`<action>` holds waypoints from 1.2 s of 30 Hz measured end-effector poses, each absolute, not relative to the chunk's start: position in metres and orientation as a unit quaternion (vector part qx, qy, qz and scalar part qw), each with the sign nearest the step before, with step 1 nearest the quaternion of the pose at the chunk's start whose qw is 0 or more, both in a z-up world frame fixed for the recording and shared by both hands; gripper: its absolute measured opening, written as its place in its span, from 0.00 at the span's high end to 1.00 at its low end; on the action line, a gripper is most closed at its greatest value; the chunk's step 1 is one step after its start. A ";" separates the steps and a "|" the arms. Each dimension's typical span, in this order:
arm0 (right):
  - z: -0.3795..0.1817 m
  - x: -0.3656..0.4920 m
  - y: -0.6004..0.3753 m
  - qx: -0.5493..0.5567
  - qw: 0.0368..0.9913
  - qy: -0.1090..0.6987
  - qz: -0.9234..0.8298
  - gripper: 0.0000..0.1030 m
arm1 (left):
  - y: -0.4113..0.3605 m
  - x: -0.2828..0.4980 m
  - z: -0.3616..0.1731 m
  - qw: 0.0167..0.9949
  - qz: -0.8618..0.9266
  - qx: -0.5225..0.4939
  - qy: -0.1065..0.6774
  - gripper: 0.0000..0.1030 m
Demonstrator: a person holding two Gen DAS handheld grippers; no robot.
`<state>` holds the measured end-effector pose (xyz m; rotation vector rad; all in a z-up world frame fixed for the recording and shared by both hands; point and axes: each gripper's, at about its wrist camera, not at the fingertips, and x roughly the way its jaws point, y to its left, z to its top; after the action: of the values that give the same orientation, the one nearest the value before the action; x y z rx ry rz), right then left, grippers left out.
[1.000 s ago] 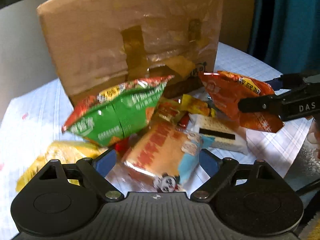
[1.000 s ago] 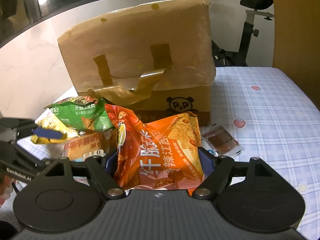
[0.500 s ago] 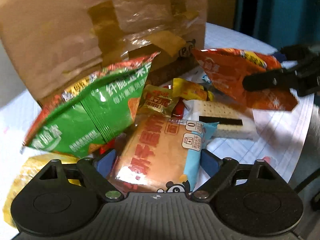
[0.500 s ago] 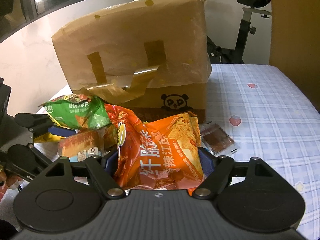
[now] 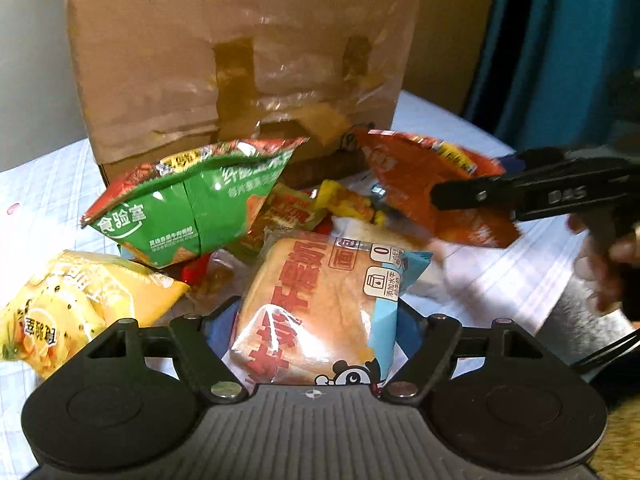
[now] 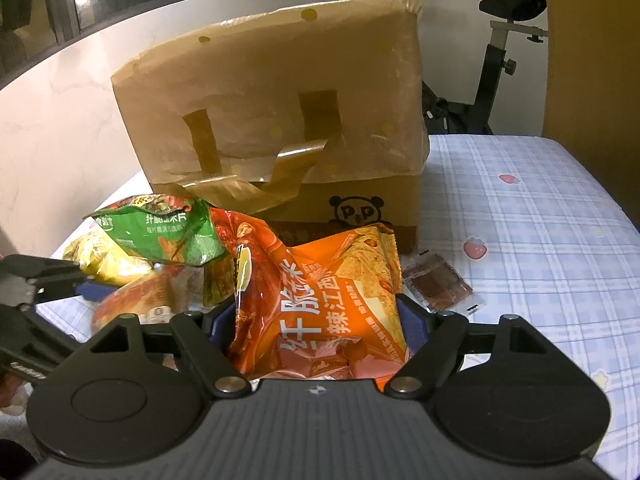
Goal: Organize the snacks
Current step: 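Lift the bread pastry and orange chip bag over the box opening with both grippers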
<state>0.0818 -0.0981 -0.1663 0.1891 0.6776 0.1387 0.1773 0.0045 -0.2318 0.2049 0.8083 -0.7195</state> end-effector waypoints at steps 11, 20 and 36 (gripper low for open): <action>-0.132 0.067 -0.104 0.090 0.951 0.287 0.070 0.22 | 0.019 0.155 -0.179 0.886 -0.337 0.075 0.310 0.23; -0.074 0.057 -0.115 0.090 0.969 0.219 0.074 0.22 | 0.025 0.151 -0.133 0.910 -0.325 0.052 0.252 0.23; 0.002 0.113 -0.122 0.051 0.981 0.152 0.106 0.22 | 0.018 0.198 -0.065 0.942 -0.273 0.026 0.194 0.23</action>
<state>0.1131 -0.1216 0.0016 0.1031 0.3054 0.2142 0.1977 0.0184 -0.0650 0.0525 0.3965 -0.5566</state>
